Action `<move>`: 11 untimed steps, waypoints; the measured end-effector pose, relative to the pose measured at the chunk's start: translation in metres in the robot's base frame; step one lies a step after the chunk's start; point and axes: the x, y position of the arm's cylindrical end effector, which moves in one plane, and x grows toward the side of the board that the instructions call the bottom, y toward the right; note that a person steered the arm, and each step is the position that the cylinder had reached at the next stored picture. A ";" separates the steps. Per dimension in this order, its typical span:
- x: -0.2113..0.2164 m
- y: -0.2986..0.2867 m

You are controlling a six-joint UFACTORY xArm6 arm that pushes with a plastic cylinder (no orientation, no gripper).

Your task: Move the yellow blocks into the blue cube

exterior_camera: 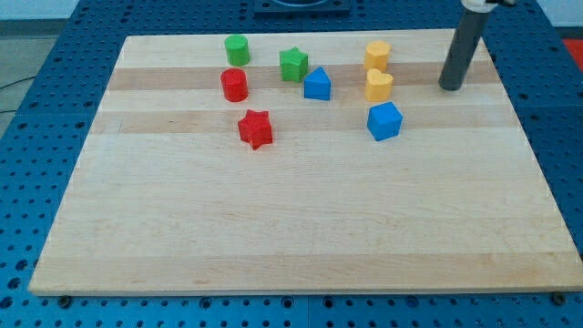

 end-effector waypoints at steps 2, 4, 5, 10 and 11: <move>0.003 0.015; -0.076 -0.005; -0.088 -0.040; -0.082 -0.086; -0.050 -0.076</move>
